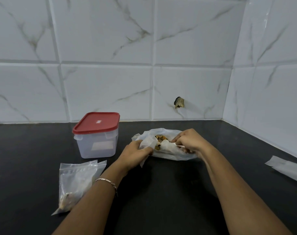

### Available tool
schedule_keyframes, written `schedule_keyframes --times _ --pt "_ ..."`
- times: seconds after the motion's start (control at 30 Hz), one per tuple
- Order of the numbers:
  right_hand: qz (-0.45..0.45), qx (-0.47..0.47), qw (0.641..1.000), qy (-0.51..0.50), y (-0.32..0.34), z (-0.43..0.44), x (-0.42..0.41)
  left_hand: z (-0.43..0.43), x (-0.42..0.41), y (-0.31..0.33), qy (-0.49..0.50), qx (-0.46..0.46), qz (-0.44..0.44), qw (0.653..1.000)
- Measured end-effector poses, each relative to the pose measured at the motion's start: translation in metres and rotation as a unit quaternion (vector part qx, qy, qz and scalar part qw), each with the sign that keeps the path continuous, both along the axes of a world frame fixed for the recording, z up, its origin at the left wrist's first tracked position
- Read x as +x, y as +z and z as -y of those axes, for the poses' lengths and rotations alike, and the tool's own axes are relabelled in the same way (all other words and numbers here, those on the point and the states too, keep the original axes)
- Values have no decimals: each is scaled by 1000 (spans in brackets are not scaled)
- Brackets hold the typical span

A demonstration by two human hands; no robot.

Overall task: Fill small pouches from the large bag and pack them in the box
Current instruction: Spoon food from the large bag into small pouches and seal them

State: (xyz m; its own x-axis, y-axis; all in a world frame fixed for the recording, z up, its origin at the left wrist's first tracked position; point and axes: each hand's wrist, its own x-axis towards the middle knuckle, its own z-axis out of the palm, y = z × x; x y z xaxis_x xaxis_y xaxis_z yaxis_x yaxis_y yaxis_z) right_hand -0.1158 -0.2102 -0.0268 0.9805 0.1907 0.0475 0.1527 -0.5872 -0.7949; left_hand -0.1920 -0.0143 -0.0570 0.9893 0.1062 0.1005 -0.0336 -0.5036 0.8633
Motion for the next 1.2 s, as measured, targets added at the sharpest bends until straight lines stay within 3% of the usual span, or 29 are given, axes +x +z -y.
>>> schedule_keyframes --times 0.3,0.43,0.57,0.7,0.87,1.03,1.2 --pt "-67 27 997 -20 -9 1 4 0 0 -2 -34 -56 -16 998" --pt "-12 -5 1000 10 -12 -6 4 3 1 -1 -50 -100 1 994" --pt "67 -115 990 39 -17 -9 5 2 4 -2 -62 -149 10 987" --pt "130 -188 972 46 -15 -11 -3 0 4 0 -51 -122 31 991" --pt "134 -124 983 16 -27 -20 1 2 -3 4 -31 -57 17 998" --pt "102 -47 994 10 -31 -22 3 -2 -4 3 -45 -81 8 996" --pt "65 -27 997 20 -32 -24 10 -2 -5 3 -83 -112 25 990"
